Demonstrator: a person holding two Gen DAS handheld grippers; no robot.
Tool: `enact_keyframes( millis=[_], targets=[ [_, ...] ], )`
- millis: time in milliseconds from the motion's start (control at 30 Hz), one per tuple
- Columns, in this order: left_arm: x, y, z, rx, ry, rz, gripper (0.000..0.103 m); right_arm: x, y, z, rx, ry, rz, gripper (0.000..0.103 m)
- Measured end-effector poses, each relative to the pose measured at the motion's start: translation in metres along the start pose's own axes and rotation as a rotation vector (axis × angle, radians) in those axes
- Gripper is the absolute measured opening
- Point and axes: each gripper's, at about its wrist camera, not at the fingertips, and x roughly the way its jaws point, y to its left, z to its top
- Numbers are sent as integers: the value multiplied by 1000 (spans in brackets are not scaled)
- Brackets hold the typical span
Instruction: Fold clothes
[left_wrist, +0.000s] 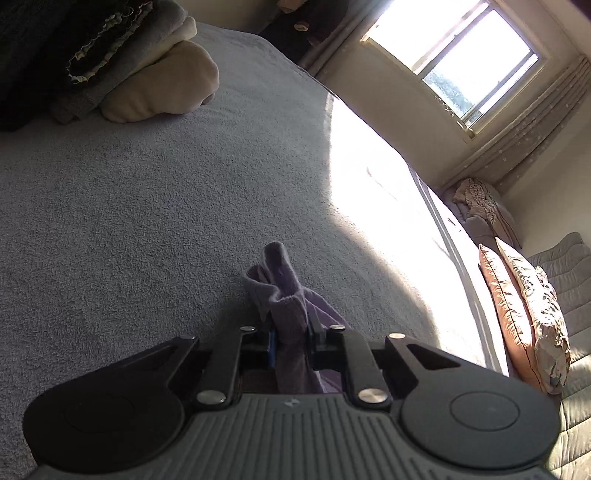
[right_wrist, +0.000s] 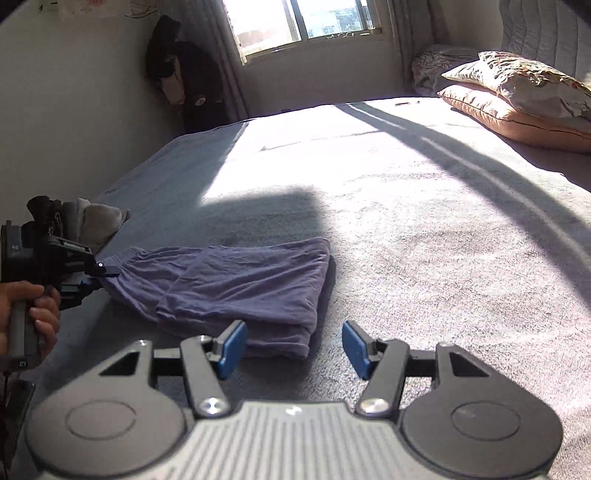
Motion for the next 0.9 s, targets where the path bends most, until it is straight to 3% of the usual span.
enact_keyframes(
  millis=[133,233,267,433,633,833,900],
  targets=[
    [-18,-73,-28,362,-106,-176,15,-6,-4,2,5,-10,5,61],
    [-28,-123,-77,616,-95,-313,16,-8,-12,7,54,-22,0,61],
    [-30,-138,-93,694,-87,-350,20,-8,-15,8,67,-27,-2,61],
    [-18,-152,-155,854,100,-433,28,-9,-31,9,85,-46,-74,62],
    [-21,-112,-129,646,133,-483,40,3,-41,6,140,-18,-57,62],
    [-13,-91,-98,489,139,-428,44,38,-44,12,274,30,53,63],
    [-11,-85,-92,446,158,-420,44,44,-37,16,230,29,42,63]
  ],
)
